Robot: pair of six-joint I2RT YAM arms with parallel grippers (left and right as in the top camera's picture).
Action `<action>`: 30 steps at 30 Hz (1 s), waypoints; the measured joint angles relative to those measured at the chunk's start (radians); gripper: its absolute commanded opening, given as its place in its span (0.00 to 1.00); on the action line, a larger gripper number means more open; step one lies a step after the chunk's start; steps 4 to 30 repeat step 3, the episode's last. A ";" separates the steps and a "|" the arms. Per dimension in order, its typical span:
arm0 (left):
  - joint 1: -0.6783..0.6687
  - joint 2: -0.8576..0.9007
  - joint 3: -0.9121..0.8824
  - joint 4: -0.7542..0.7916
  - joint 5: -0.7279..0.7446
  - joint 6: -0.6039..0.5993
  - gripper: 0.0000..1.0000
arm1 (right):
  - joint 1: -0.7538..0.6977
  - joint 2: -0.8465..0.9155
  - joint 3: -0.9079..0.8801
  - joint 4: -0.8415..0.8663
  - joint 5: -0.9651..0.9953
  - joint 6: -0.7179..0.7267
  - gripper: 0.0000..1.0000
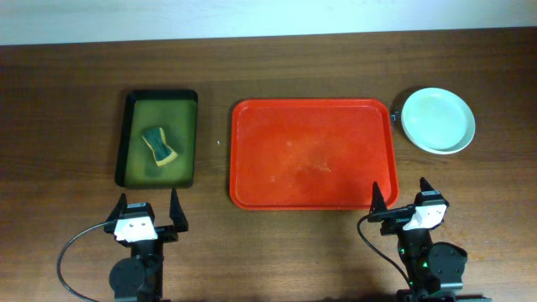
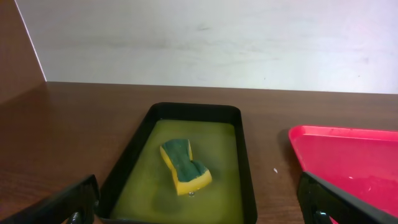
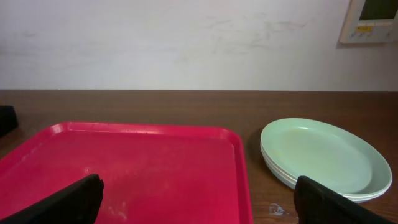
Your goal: Clean dirty plates on tray and stack at the side
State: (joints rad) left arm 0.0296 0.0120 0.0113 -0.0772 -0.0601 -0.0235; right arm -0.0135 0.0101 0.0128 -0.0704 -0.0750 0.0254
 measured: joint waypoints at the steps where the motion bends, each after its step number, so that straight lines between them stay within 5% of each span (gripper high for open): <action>1: 0.000 0.000 0.000 0.000 0.000 0.000 0.99 | 0.000 0.000 0.000 0.000 0.000 0.000 0.98; 30: 0.000 0.000 0.000 0.000 0.000 0.000 0.99 | 0.000 0.000 0.000 0.000 0.000 0.001 0.98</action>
